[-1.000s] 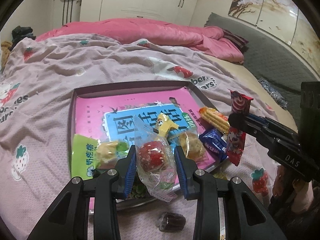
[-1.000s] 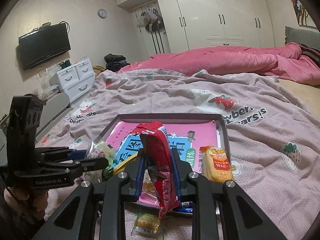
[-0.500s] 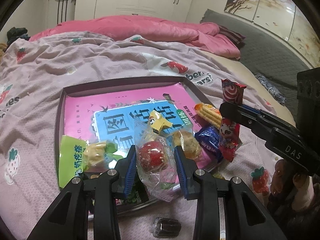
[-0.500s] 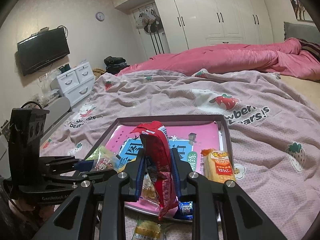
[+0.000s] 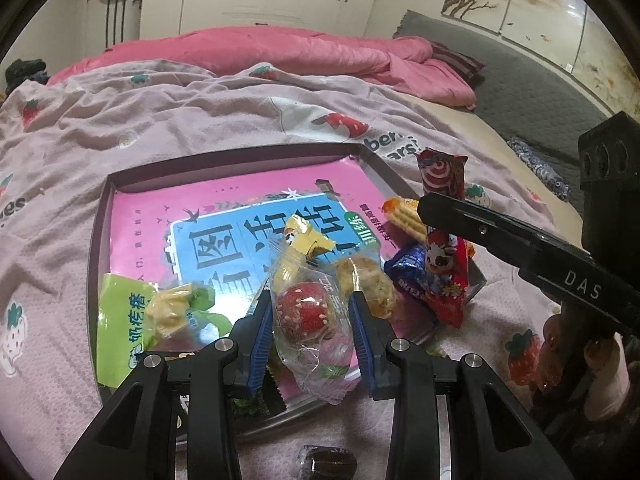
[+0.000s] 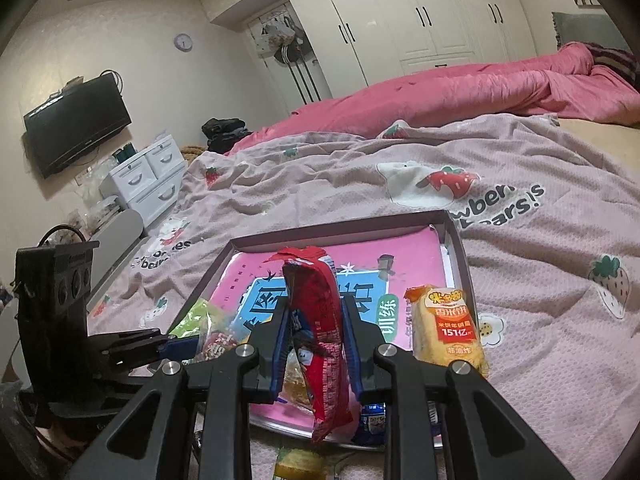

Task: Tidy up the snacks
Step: 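Carry the red candy over the tray with left tool while right carries red packet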

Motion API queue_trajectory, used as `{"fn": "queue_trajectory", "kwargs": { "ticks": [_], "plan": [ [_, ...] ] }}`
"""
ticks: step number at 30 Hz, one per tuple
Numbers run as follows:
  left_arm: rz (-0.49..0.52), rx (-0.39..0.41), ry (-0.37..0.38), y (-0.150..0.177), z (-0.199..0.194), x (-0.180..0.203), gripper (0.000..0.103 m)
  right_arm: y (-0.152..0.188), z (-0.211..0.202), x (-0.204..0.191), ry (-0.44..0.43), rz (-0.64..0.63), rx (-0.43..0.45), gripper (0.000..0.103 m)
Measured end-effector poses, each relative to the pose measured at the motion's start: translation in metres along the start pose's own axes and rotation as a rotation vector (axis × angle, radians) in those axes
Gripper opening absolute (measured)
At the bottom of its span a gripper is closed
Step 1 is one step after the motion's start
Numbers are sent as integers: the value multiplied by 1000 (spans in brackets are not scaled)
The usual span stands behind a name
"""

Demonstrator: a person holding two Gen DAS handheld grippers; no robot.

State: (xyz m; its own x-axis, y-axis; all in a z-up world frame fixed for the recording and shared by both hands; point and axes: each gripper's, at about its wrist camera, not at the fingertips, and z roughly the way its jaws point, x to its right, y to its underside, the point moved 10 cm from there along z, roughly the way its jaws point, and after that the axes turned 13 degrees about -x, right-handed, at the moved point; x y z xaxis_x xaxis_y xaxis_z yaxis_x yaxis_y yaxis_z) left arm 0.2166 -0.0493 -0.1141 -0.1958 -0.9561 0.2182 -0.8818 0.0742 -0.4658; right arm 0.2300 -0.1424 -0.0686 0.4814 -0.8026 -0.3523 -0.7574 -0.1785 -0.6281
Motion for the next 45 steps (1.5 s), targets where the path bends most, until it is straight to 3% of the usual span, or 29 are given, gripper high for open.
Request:
{"fn": "queue_trajectory", "kwargs": {
  "ticks": [17,45],
  "plan": [
    [22,-22,-5,1,11,4,38,10,30,-1,34,-27,-76,25],
    [25,-22,-7,2,10,3,38,13,30,-3,85,-67,-80,26]
  ]
}}
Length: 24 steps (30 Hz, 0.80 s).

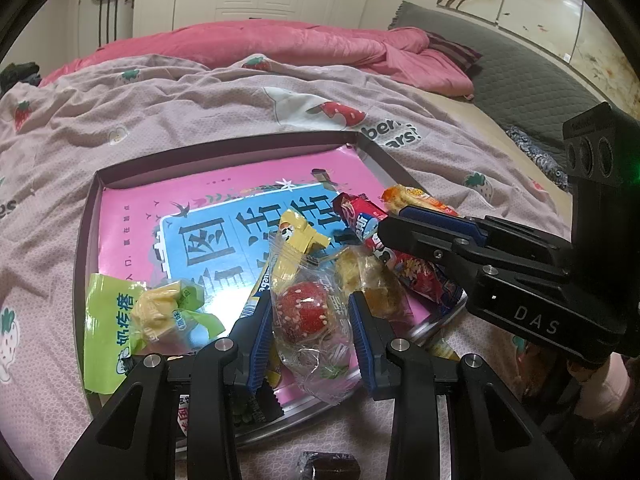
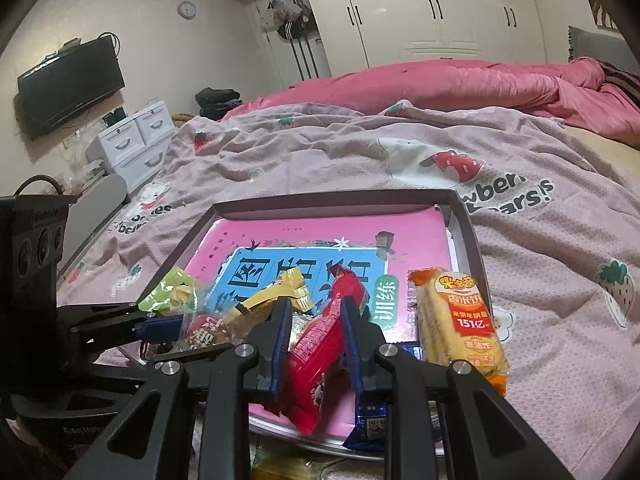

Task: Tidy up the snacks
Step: 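Carry the red candy over the tray with left tool while right carries red packet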

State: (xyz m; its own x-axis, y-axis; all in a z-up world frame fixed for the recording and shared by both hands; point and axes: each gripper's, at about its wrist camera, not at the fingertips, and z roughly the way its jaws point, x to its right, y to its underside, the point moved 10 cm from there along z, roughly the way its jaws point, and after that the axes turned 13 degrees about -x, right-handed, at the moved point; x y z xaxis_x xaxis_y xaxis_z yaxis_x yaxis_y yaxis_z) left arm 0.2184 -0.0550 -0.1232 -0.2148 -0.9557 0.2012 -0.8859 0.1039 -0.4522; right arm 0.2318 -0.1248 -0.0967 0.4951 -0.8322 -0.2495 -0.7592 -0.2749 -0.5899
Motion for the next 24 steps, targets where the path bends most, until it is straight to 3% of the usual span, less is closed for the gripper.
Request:
{"fn": "queue_trajectory", "kwargs": {
  "ticks": [21,24],
  "plan": [
    [-44,-15,11,-2,-1,-6,40,6,2,-2,-13,-5,-27,26],
    [-51,-20,11,-2,-2,-7,44,6,2,-3,-16,-6,-30,27]
  ]
}}
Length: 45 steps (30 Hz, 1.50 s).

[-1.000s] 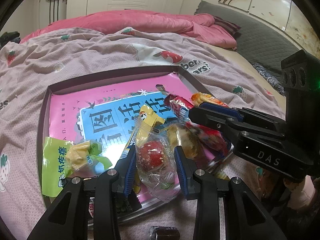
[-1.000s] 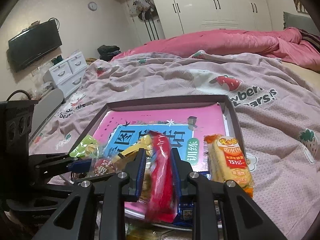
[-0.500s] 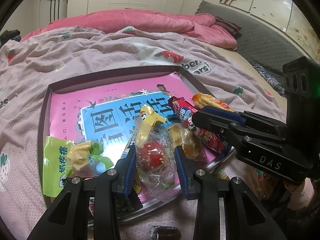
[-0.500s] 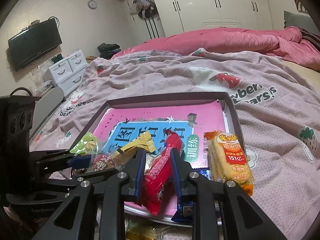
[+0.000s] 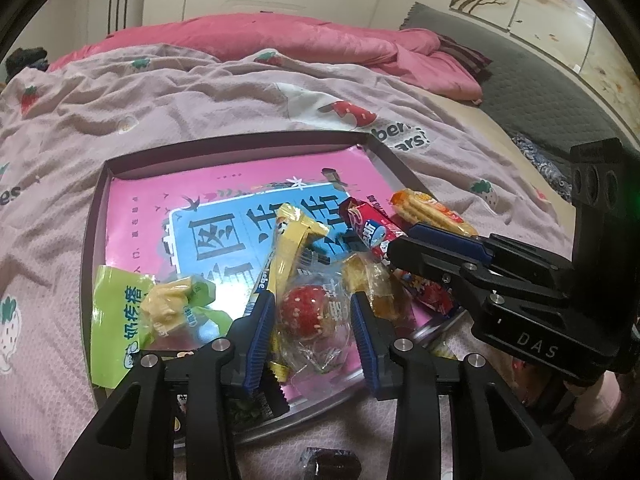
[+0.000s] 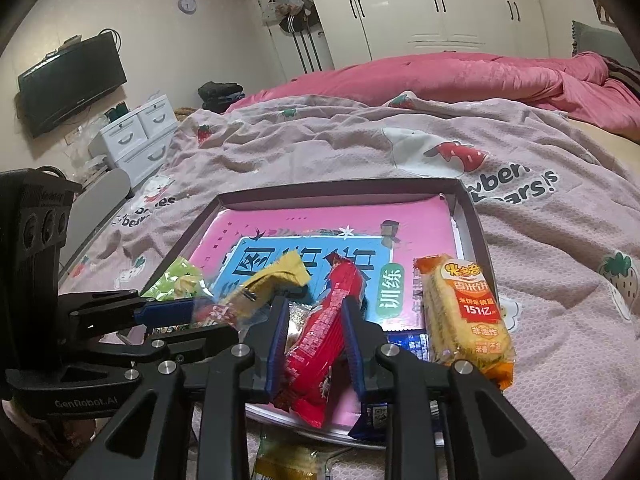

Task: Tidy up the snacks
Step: 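Carry the red candy over the tray with left tool while right carries red packet, then open both tools to drop the red candy and red packet into the tray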

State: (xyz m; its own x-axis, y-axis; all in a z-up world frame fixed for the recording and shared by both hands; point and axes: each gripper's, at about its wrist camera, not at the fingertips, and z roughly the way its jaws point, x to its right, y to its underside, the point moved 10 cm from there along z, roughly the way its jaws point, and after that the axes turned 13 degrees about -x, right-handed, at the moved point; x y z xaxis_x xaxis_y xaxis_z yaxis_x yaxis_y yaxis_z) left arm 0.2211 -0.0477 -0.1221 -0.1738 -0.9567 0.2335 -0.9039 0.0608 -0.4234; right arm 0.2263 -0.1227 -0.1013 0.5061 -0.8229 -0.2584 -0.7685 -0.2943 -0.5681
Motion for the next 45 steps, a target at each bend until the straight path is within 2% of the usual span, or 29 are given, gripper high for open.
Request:
{"fn": "queue_trajectory", "kwargs": {
  "ticks": [21,34,42,45],
  "plan": [
    [-19,10,-7,-1,-14,-5,54,5,1,-4,-20,-6,-20,33],
    [-33,12,-24,0,-20,-12,55,3,-7,-3,-10,-6,-2,35],
    [-34,25,-30,0,-27,-14,59,1,-13,0,-4,1,14,40],
    [-33,30,-36,0,-29,-14,59,1,-16,2,9,5,23,45]
  ]
}}
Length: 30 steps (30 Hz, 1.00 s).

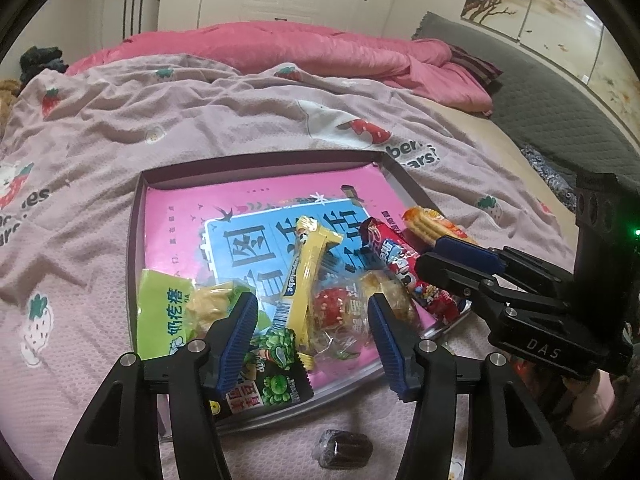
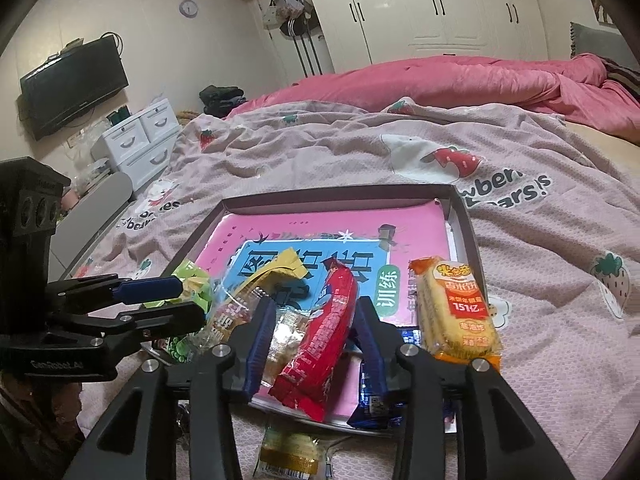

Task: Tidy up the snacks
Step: 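Open both tools to drop the red candy and red packet into the tray, then withdraw both tools from the tray toward the snacks on the bedspread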

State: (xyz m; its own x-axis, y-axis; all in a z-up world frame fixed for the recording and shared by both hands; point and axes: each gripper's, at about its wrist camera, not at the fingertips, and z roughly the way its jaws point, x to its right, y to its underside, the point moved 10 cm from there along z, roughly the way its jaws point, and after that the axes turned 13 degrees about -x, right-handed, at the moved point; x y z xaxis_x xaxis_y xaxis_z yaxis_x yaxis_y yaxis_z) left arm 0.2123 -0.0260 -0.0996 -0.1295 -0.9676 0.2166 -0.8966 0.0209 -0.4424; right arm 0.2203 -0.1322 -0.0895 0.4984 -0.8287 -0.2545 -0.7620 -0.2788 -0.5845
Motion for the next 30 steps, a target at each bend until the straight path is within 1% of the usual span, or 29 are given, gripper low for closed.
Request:
{"fn": "queue_trajectory", "kwargs": {
  "ticks": [2,7,8,15,17,22,30],
  "plan": [
    [1,4,-13,0,-2,0,60,-1,-2,1,5,1,7,46],
    [0,9,-20,0,-6,-1,65,-1,-8,2,11,6,17,49],
    [0,9,-21,0,-6,-1,65,-1,-9,2,10,7,19,51],
    [-6,17,-28,1,-13,-1,66,-1,-16,1,18,1,36,57],
    [-7,20,-31,1,-15,-2,67,-1,-18,0,27,-2,37,61],
    [-6,27,-41,2,-20,-1,69,1,-22,-2,51,-17,42,63],
    [2,32,-53,6,-27,2,70,3,-35,-9,86,-42,66,70]
  ]
}}
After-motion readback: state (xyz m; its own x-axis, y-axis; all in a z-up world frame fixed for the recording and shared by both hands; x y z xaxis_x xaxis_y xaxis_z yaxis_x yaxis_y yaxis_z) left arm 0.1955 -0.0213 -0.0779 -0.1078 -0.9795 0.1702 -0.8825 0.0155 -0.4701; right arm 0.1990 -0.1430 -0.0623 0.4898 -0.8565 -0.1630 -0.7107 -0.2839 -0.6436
